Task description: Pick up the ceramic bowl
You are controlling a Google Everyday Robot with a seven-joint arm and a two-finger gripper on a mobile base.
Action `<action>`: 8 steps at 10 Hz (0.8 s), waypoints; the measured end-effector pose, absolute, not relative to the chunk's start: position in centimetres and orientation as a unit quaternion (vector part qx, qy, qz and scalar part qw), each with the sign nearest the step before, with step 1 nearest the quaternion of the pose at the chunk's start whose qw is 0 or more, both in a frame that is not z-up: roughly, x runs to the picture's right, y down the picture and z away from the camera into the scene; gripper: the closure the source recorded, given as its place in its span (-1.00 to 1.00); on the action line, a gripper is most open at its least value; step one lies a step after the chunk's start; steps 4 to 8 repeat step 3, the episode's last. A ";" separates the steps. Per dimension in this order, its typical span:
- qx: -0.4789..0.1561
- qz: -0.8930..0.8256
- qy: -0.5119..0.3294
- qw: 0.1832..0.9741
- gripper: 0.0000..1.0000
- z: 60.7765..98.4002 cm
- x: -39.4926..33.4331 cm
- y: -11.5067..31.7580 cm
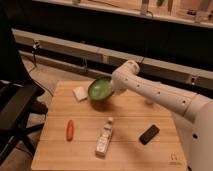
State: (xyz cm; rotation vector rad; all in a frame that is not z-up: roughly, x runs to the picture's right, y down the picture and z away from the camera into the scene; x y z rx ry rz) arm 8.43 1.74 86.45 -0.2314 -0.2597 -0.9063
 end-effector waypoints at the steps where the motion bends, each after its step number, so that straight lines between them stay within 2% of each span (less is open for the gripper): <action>1: -0.110 -0.437 -0.124 0.884 1.00 86.4 9.5 1.7; 8: -0.109 -0.437 -0.121 0.885 1.00 86.3 10.3 1.6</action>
